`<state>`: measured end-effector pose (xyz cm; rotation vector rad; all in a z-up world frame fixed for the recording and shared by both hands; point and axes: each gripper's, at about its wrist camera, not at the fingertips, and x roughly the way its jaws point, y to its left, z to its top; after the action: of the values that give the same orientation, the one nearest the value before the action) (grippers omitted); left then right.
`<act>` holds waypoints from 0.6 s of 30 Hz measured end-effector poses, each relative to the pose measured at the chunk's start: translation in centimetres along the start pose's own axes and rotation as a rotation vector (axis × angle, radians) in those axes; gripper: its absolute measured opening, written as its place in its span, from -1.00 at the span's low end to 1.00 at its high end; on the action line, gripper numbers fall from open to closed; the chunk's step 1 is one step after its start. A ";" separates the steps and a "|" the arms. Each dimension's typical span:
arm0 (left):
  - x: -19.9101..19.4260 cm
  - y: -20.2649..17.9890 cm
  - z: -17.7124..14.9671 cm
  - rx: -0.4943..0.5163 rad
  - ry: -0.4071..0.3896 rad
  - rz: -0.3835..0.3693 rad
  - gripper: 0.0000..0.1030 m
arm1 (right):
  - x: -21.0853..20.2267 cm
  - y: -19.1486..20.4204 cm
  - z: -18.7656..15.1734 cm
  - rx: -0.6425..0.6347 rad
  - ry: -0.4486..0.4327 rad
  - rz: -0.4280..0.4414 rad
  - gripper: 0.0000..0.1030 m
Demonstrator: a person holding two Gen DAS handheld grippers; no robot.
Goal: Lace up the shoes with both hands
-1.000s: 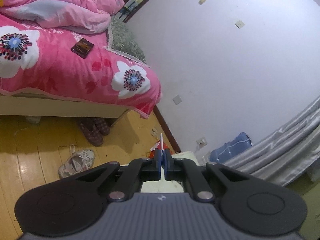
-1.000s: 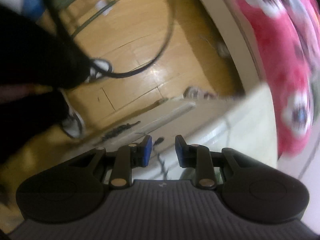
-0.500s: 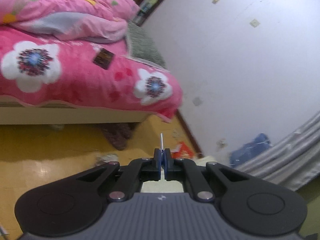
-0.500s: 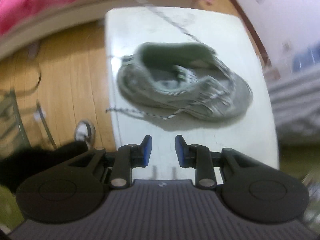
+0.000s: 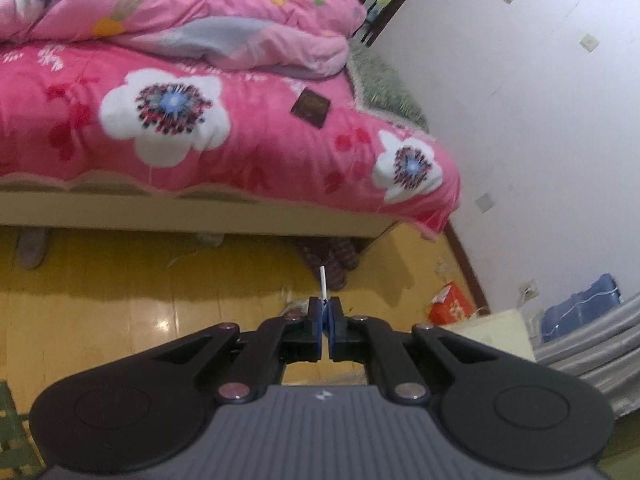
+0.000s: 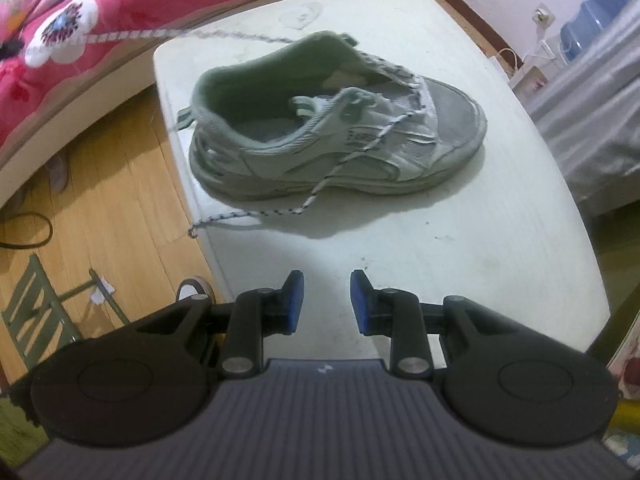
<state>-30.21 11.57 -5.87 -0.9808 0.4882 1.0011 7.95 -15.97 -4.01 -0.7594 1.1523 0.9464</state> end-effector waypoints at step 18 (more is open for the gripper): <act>-1.3 0.2 -5.1 -0.062 -0.003 0.003 -0.94 | 8.2 16.1 -1.8 -1.189 -0.084 0.031 -0.51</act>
<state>-30.61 6.56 -7.59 -1.0344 0.4584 1.0249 -6.35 -9.01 -12.72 -1.6082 0.4251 1.6772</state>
